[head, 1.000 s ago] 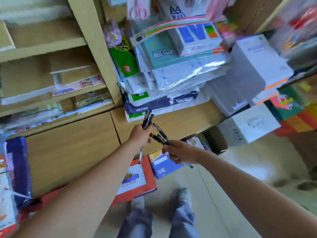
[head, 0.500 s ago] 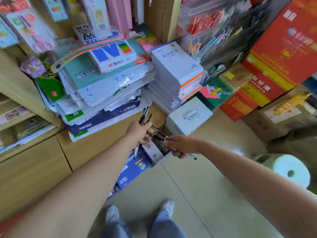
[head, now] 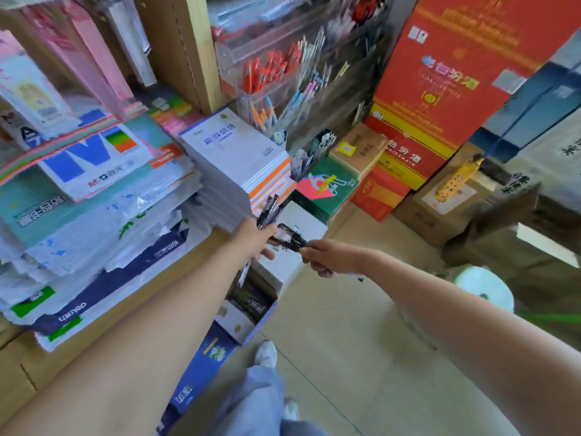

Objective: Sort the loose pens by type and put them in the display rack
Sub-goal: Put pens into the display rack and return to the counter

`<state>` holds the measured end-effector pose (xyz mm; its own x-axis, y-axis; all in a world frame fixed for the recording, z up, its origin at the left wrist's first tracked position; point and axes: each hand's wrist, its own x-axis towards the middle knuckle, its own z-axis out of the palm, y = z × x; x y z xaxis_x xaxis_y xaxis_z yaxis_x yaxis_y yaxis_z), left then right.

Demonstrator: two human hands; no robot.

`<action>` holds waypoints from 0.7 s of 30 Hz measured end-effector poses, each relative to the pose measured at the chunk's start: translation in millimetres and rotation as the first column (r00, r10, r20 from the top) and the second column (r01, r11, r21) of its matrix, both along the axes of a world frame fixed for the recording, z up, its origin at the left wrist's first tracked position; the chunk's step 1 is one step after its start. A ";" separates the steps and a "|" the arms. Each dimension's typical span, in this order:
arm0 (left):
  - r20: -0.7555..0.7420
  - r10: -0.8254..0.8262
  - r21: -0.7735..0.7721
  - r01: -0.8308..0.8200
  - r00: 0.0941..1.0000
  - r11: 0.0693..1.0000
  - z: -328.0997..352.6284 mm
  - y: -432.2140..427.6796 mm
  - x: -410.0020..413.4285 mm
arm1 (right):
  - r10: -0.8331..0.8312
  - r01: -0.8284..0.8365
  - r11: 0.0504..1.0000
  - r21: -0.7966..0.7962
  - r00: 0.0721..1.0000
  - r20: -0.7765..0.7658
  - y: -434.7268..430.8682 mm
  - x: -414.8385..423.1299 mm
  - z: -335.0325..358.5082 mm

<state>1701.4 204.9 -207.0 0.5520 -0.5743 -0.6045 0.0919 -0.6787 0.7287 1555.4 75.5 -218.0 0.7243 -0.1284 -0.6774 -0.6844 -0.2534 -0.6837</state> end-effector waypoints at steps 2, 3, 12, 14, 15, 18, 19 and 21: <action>-0.013 0.015 -0.038 -0.016 1.000 0.999 -4.9 -31.6 12.0 | -0.061 0.062 0.996 -0.061 0.998 0.022 -26.0 9.4 -0.1; -0.013 0.010 -0.056 -0.011 1.000 0.998 -6.6 -47.0 18.0 | -0.098 0.101 0.990 -0.101 0.994 0.039 -38.9 14.2 0.3; 0.046 -0.008 -0.051 0.011 0.999 0.999 -5.6 -169.0 49.7 | -0.117 0.116 0.993 0.031 0.993 0.028 -143.7 44.9 5.4; 0.039 0.010 -0.028 -0.009 0.999 1.000 -9.4 -201.1 53.9 | -0.091 0.090 0.995 0.044 0.996 0.025 -178.6 50.5 5.8; 0.041 0.020 -0.025 -0.019 0.999 1.000 -9.1 -217.2 54.7 | -0.070 0.069 0.997 0.047 0.997 0.020 -196.9 53.9 6.7; 0.057 0.092 -0.017 -0.092 0.994 0.996 -10.7 -264.4 57.6 | 0.022 -0.022 1.000 0.003 1.000 -0.002 -253.5 67.1 12.3; 0.057 0.117 -0.018 -0.117 0.991 0.993 -11.7 -279.5 59.1 | 0.073 -0.073 0.996 -0.056 0.997 -0.012 -272.5 72.6 13.8; 0.041 0.155 -0.017 -0.154 0.987 0.988 -12.2 -306.3 60.1 | 0.196 -0.200 0.956 -0.212 0.980 -0.042 -306.4 83.0 14.3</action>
<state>1761.6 -101.4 -219.3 0.6598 -0.4882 -0.5712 0.1637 -0.6485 0.7434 1638.4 -230.9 -203.7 0.7366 -0.1272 -0.6642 -0.6184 -0.5244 -0.5854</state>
